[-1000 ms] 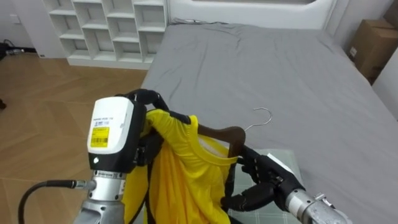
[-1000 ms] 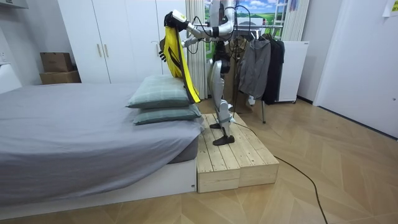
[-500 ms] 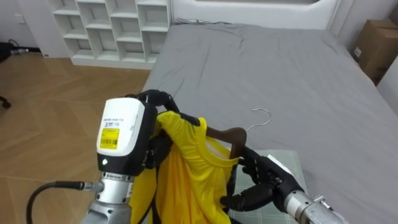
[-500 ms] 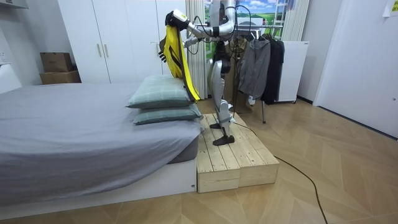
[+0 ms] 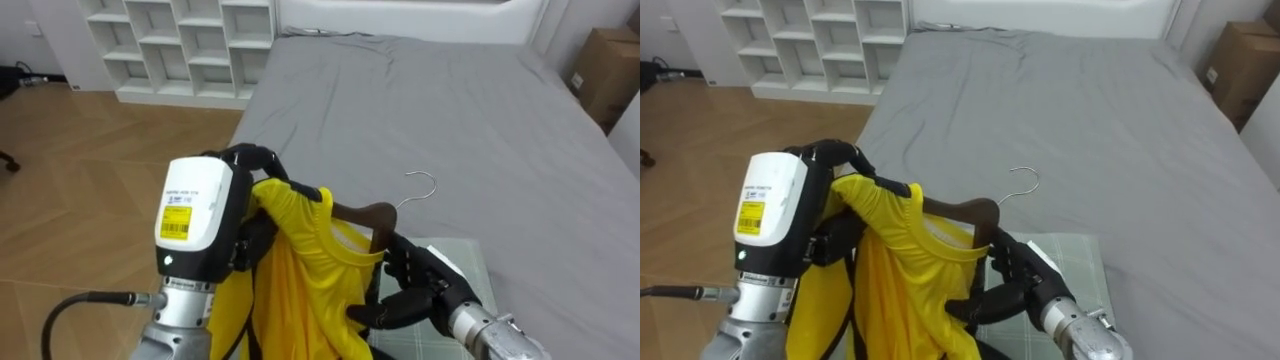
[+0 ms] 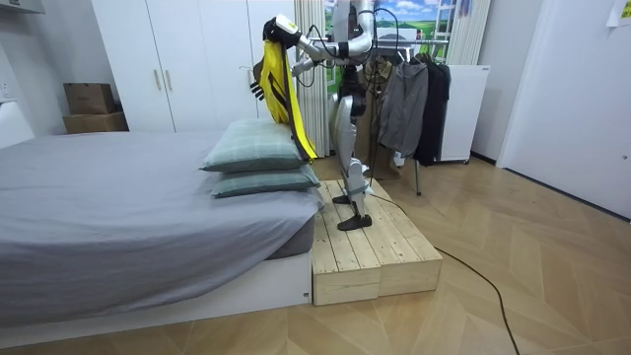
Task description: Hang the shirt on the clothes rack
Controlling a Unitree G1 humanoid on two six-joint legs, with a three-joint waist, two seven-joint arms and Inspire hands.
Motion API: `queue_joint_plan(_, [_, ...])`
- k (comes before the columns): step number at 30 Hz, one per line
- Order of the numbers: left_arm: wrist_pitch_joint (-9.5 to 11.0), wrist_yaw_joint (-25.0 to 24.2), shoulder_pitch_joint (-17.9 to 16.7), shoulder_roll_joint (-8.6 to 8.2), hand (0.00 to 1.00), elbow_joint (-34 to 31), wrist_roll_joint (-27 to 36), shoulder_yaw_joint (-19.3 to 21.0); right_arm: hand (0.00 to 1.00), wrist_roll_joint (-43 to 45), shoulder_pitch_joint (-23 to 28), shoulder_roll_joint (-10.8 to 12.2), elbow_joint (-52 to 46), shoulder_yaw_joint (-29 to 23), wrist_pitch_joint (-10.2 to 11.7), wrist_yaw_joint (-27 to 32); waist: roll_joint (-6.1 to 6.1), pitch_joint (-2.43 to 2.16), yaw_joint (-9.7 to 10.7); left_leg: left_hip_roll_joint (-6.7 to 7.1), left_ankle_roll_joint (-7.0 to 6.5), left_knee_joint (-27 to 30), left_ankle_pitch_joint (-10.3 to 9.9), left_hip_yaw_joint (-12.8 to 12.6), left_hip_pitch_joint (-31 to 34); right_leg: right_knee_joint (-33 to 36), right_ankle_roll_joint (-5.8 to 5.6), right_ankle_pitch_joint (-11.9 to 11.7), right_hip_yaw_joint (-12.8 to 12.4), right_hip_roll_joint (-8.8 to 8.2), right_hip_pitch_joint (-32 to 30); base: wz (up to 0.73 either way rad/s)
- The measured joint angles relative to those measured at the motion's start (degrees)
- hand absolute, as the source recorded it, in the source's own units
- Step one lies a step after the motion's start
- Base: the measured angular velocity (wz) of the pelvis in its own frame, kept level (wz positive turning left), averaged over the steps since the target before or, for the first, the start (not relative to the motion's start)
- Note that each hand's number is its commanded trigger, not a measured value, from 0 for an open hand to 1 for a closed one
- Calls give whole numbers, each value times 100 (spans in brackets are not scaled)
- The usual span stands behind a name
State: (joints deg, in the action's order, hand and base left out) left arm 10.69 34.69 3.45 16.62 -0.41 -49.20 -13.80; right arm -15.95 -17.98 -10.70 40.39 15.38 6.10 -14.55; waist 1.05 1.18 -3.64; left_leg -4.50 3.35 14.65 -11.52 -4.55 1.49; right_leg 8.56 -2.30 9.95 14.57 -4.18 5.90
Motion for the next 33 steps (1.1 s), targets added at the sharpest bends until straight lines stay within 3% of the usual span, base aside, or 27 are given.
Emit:
queue_joint_plan(12, [-218, -24, 181, 10, 100, -353, -60, -200, 0, -424, -130, 77, 843, 197, -12, -73, -105, -46, 25, 38, -1, -6, 1, 153, -17, 0, 0, 0, 136, -21, 66, 4])
queue_joint_plan(21, [-223, -25, 382, -12, 100, -361, -288, -226, 0, -882, -235, 139, 1311, 267, -73, -69, -189, -14, 24, 41, -2, -8, 1, 160, -70, -1, 0, 0, 129, -22, 114, 1])
queue_joint_plan(25, [-214, -38, 560, -64, 100, -360, -477, -231, 0, -893, -259, 164, 1331, 269, -73, -66, -191, -13, 21, 41, -2, -25, 1, 158, -73, -1, 0, 0, 126, -21, 109, 0])
queue_joint_plan(33, [-247, -62, 580, -96, 100, -378, -560, -397, 0, -898, -283, 220, 1330, 269, -73, -51, -189, -14, 21, 44, -2, -80, 1, 159, -87, -1, 0, 0, 126, -21, 104, 0])
